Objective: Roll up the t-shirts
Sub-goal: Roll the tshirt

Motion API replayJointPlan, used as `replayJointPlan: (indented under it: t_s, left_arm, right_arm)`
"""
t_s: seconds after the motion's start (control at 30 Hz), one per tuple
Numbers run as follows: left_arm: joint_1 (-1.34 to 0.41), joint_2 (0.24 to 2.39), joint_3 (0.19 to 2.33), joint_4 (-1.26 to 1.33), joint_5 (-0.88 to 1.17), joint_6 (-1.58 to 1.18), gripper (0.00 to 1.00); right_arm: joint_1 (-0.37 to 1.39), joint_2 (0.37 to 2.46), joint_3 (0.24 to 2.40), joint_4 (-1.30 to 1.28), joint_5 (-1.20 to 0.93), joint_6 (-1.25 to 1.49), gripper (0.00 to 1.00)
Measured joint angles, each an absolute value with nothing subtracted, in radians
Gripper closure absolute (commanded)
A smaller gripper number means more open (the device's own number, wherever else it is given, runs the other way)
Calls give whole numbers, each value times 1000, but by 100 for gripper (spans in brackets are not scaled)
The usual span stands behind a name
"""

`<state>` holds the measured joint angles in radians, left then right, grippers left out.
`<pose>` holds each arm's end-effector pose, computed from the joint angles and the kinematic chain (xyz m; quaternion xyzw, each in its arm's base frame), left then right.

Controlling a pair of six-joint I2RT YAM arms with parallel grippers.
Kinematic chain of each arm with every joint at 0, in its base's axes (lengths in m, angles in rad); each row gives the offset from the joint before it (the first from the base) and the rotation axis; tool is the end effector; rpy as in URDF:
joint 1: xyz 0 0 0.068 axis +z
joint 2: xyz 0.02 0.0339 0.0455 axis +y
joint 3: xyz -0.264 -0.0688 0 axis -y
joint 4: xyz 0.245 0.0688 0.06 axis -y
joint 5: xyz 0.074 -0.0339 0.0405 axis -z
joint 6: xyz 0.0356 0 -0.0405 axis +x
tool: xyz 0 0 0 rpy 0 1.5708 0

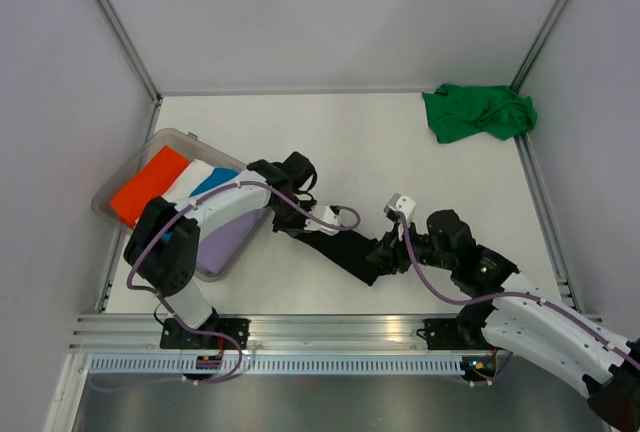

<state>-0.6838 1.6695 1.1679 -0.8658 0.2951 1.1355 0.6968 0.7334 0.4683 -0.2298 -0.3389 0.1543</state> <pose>0.2349 -0.2048 0.2052 0.7858 0.5924 -0.1201 0.1306 0.1233 0.1186 0.2328 -0.3100 0.7924 0.3404 0.4002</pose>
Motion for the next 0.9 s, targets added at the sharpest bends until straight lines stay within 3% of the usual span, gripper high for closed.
replayJointPlan:
  t_s: [0.17, 0.27, 0.33, 0.47, 0.77, 0.9]
  left_arm:
    - [-646, 1677, 1172, -1000, 318, 1136, 98]
    - [-648, 1679, 1172, -1032, 324, 1136, 98]
    - [-648, 1683, 1174, -1047, 326, 1136, 98]
    - [-642, 1699, 1179, -1056, 324, 1135, 98]
    - [-627, 1712, 1185, -1074, 326, 1135, 98]
    - [-617, 1722, 1195, -1088, 356, 1137, 98]
  right_arm:
    - [833, 679, 470, -218, -345, -12, 52]
    - [903, 749, 495, -239, -284, -90, 49]
    - [967, 814, 514, -251, -222, -134, 41]
    - [1061, 908, 521, -254, -113, -190, 40]
    - [1080, 984, 521, -235, 69, -214, 40]
    - [1077, 900, 509, -238, 80, -204, 35]
